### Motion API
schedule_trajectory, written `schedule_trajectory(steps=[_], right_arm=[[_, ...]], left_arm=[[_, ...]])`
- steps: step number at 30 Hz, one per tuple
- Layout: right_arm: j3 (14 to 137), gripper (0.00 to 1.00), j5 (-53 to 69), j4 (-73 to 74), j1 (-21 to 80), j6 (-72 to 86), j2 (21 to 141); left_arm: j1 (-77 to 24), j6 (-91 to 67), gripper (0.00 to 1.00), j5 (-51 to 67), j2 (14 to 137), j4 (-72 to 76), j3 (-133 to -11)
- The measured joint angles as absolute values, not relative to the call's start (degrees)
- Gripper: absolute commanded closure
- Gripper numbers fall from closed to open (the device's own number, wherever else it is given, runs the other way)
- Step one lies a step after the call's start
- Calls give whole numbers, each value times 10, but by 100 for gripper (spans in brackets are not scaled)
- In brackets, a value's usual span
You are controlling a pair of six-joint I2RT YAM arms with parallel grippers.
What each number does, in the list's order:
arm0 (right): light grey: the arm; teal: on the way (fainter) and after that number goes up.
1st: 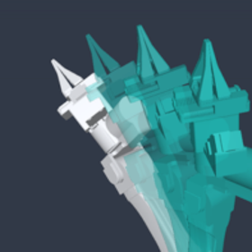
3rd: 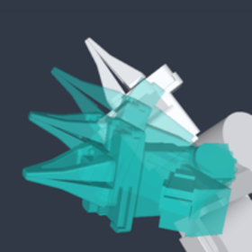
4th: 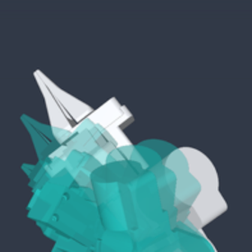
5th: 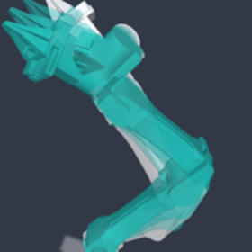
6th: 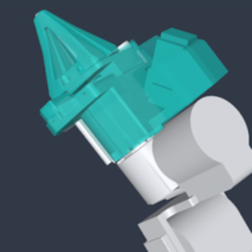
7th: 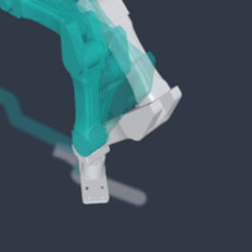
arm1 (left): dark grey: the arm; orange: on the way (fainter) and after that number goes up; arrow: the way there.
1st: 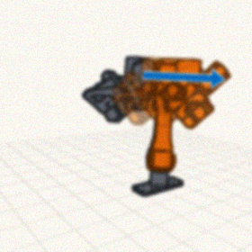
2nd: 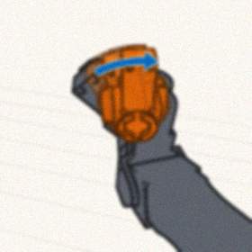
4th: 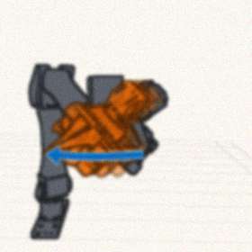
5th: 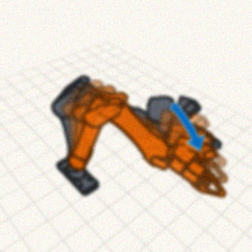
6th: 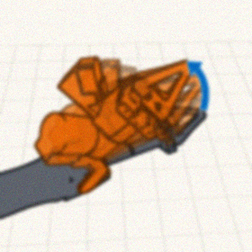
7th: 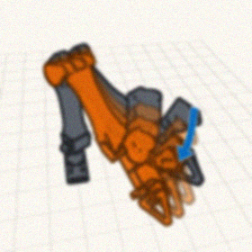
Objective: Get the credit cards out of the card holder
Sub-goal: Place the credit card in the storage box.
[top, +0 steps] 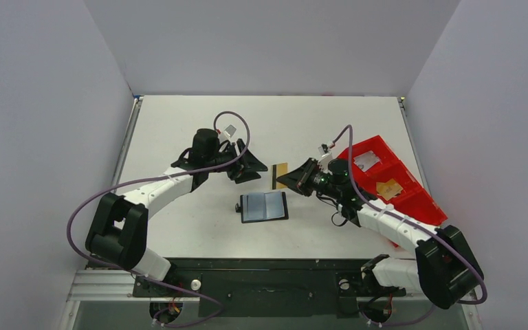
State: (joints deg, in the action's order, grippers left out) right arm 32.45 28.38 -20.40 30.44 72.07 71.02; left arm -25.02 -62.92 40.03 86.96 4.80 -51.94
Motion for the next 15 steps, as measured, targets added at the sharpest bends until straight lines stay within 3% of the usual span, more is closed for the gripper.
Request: schedule_trajectory(steps=[9,15], right_arm=[[325,100,216,-76,286,691,615],[325,100,151,69,177,656,501]], left_arm=[[-250,-524,44,328,867,-105,-566],[-251,-480,43,305,867,-155,-578]])
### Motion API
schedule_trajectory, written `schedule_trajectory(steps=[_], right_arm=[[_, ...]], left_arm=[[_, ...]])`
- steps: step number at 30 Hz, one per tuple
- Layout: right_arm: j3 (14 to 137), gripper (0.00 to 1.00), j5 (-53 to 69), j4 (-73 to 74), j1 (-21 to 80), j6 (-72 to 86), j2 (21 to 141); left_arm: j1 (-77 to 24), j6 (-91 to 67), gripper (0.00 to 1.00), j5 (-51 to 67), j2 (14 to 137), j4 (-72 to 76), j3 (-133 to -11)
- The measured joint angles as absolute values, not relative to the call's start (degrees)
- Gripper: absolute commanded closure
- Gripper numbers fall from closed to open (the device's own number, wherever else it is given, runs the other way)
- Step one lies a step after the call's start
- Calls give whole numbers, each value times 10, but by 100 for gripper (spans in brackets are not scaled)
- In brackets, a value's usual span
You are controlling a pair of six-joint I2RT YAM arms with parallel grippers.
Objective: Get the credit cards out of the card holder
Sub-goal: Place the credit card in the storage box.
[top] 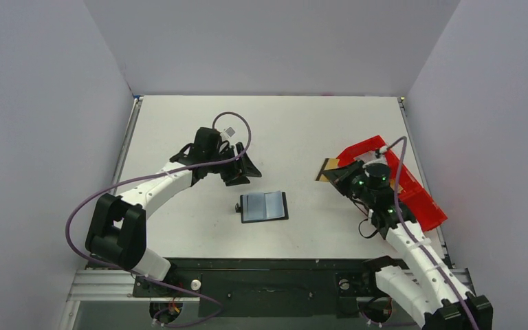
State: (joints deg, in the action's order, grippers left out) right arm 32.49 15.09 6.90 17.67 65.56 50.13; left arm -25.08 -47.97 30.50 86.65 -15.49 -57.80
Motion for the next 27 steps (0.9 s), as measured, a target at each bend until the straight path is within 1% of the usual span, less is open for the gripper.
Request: schedule_trajectory(steps=[5,11,18,27], right_arm=[[325,100,128,161,48,620,441],[325,100,130,228,-89,582,450],[344,100,128,266,-169,545,478],[364,100,123,254,-260,505,546]], left_arm=[[-252,-458,43,307,868,-174,-588],[-254,-437,43,312,878,-197,-613],[-255,-435,43,323,884,-200,-613],[-255,-432,43,329,884,-200,-613]])
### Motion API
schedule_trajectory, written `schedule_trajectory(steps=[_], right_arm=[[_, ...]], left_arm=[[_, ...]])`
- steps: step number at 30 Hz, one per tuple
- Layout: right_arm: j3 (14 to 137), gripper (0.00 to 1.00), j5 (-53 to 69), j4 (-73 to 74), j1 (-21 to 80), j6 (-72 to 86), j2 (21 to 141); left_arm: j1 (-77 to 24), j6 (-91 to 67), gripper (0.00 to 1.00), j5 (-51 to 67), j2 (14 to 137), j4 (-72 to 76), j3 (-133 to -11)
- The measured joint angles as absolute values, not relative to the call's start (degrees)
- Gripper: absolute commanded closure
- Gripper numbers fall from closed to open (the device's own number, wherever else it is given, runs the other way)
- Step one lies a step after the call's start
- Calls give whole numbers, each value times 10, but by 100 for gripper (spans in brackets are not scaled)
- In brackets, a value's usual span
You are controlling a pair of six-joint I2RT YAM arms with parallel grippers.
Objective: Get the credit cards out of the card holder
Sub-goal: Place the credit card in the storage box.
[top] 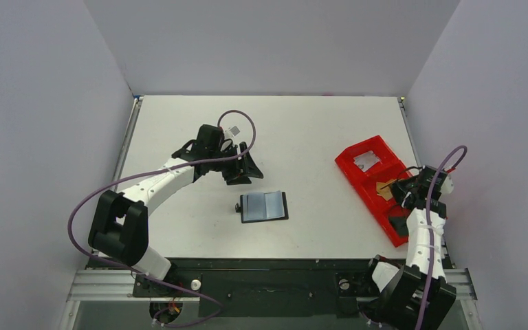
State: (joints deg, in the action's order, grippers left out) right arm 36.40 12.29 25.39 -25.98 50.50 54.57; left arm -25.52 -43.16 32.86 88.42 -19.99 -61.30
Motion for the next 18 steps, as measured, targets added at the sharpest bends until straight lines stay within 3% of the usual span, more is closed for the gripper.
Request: schedule_trajectory(steps=[18], right_arm=[[364,100,130,133,-285,504,686]], left_arm=[[-255,-417,42,329,884,-204,-613]])
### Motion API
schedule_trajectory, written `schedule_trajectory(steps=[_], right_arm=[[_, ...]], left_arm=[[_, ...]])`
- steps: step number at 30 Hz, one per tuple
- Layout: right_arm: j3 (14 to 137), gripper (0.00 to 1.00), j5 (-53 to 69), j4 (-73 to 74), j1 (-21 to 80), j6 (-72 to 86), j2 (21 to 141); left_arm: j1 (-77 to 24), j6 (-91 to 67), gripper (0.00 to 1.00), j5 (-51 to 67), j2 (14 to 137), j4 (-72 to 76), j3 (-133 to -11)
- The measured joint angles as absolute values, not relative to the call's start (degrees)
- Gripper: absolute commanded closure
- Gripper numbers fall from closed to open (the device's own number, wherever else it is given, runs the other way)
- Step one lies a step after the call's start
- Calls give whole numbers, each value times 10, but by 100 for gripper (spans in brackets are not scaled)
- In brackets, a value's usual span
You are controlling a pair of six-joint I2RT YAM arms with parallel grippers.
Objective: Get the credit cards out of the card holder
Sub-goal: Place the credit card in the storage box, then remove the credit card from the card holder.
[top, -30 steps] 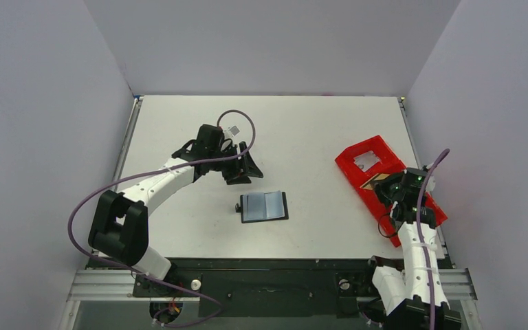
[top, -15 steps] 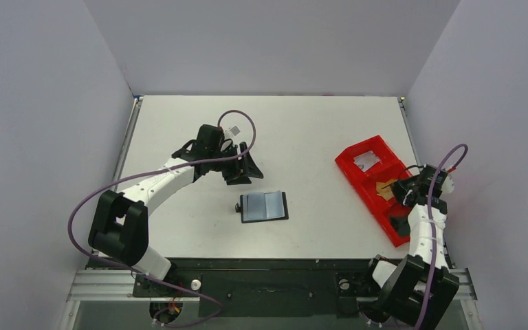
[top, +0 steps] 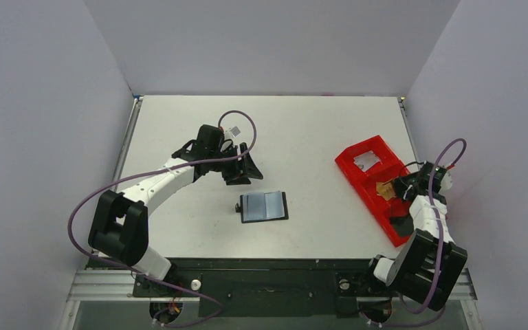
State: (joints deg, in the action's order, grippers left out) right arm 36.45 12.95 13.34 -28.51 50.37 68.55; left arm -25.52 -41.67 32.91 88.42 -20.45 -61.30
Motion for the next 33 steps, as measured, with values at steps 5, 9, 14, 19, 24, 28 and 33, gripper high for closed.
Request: schedule_trajectory(steps=[5,9,14,19,24,28,33], right_arm=[[365,98,133,120,-285,506,704],[366,88,134,118,-285,507,712],[370,77,135,116,-284,508,713],[383,68,135,116,-280,507,713],[392,51,133,127,-272,505,712],[402,40,128,149,-260,500,706],[427,31,117,181,-232,489,693]], left_arm=[[-255,-414,42,329,884,-204,-613],[-255,-413,42,329,884,-204,-613],[-255,-413,42,329,884,-204,-613],[-255,-413,42,329,884,-204,-613],[-255,-413,42,329,884,-204,-613],[-255,-413,42,329,884,-204,-613],[-255,-413,42,329,884,-205,-613]])
